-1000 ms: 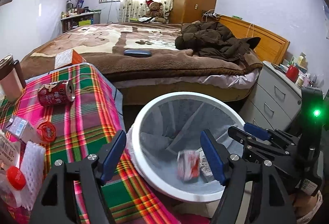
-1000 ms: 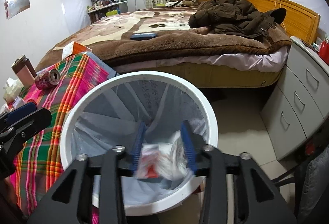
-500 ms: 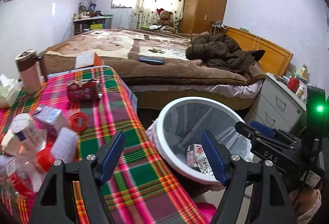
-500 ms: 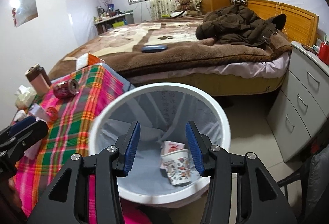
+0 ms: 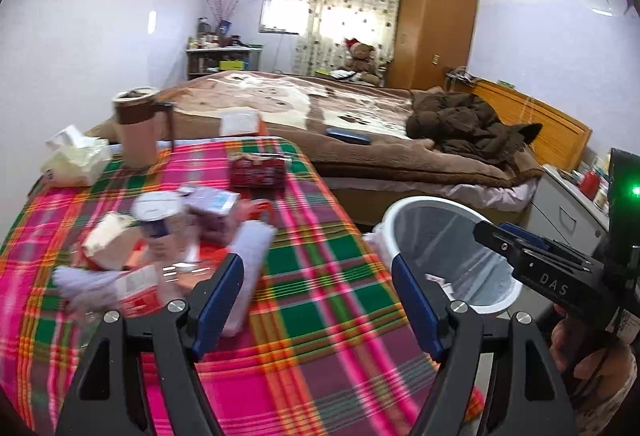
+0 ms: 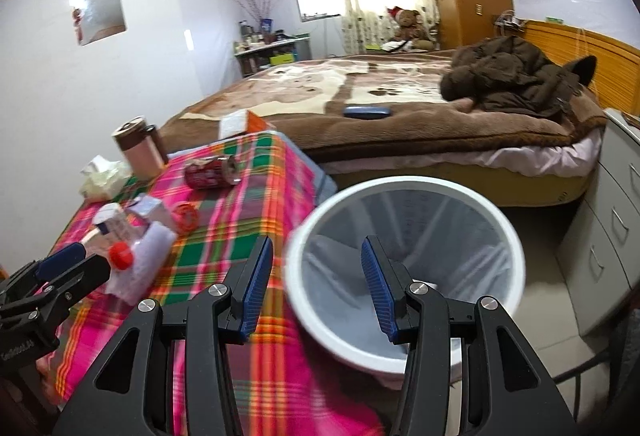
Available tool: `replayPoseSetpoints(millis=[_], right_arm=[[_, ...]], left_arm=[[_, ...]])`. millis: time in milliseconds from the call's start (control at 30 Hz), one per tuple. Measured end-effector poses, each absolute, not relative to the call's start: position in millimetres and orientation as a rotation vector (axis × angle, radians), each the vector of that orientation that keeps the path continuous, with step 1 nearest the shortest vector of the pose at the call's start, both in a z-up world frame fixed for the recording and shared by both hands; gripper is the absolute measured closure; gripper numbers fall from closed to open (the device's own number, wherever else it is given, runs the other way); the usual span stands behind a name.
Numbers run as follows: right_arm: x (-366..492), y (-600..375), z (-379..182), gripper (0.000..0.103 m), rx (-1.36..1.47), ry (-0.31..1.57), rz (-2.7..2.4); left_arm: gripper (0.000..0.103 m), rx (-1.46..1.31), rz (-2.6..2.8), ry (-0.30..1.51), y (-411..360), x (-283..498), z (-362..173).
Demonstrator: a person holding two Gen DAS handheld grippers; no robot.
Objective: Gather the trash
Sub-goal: 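Grasp the white foam net sleeve with the right tool while the left tool grasps the plastic bottle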
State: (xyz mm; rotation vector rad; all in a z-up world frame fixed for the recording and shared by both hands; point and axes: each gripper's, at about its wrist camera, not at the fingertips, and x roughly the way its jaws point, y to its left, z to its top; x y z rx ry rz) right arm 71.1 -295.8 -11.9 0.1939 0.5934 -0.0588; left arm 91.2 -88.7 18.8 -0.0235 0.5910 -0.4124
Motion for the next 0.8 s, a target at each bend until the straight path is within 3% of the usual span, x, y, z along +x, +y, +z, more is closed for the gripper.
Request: replayPoseSetpoints(millis=[233,433,800], right_arm=[[74.9,-267.2,-15.0,0.054,0.189,0.598,0.009],[82.9,-239.3,-18.7,0.044,0.174,0.611,0.065],[97.3,-204.4,-22.7,0.043,0.148,0.642,0.113]], left_arm=[[0.023,-0.021,-0.335,0.576,-42.5,86.9,18.1],[0.019,0.006,-0.295,0.588,-8.5,89.0,13.0],[0.019,0.051,-0.300,0.637,15.5,105.1,-1.1]])
